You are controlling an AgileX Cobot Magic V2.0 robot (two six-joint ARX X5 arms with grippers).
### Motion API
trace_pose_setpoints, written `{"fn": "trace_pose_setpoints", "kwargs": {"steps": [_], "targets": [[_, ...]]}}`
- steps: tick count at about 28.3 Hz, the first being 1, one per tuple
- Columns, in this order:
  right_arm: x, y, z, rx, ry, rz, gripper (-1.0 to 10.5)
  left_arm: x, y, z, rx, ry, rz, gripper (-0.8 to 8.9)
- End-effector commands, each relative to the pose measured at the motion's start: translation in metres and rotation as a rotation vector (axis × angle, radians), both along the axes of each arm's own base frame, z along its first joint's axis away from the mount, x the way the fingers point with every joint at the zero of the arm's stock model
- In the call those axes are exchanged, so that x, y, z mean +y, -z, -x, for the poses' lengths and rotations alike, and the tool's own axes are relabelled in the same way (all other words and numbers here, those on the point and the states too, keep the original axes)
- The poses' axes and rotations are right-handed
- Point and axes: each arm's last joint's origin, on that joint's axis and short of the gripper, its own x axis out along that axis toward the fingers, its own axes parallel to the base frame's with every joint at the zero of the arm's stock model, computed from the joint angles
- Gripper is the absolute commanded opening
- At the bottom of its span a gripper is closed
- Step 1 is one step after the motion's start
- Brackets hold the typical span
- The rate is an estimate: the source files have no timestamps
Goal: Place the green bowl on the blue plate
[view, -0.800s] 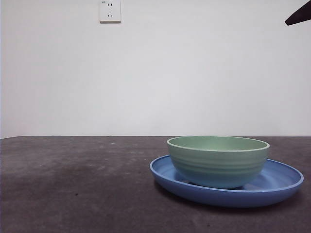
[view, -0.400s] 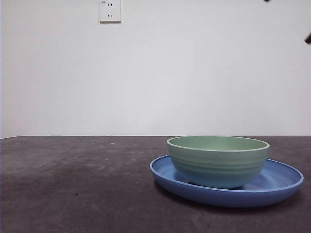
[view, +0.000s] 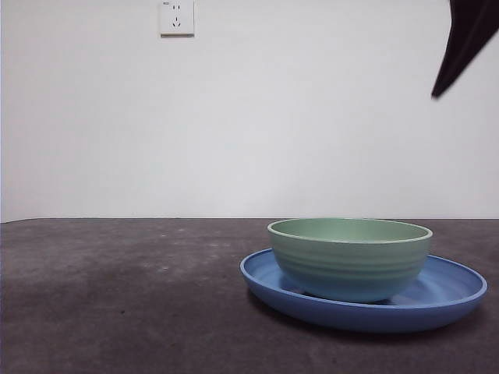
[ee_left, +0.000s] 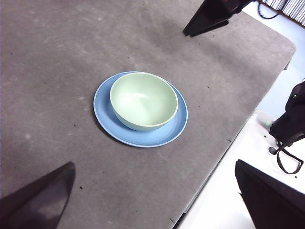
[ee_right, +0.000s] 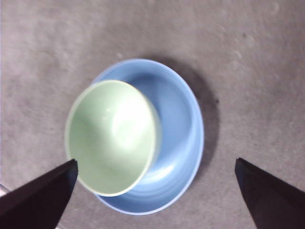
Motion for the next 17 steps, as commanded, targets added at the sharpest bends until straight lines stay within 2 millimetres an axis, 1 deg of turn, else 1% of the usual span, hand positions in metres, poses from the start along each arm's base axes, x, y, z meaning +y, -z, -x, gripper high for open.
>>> {"fn": "trace_pose_setpoints", "kwargs": {"steps": [1,3,9,10,12,13,17], "targets": [[-0.001,0.01,-0.016,0.016,-0.029,0.016,5.3,-0.001,-0.004,0.0,-0.019,0.012,0.007,5.99],[-0.001,0.022,-0.027,0.048,-0.031,0.016,4.8,-0.001,-0.004,0.0,-0.019,0.012,0.007,5.99],[0.0,0.054,-0.051,0.115,-0.039,0.016,4.5,-0.001,-0.004,0.0,-0.019,0.012,0.008,5.99],[0.001,0.058,-0.054,0.122,-0.041,0.016,4.2,-0.001,-0.004,0.0,-0.019,0.012,0.008,5.99],[0.003,0.071,-0.061,0.143,-0.06,0.02,3.1,-0.001,-0.004,0.0,-0.019,0.012,0.008,5.99],[0.006,0.077,-0.064,0.155,-0.07,0.022,2.9,-0.001,-0.004,0.0,-0.019,0.012,0.008,5.99],[0.018,0.095,-0.071,0.186,-0.123,0.029,2.7,-0.001,-0.004,0.0,-0.02,0.012,0.008,5.99]]}}
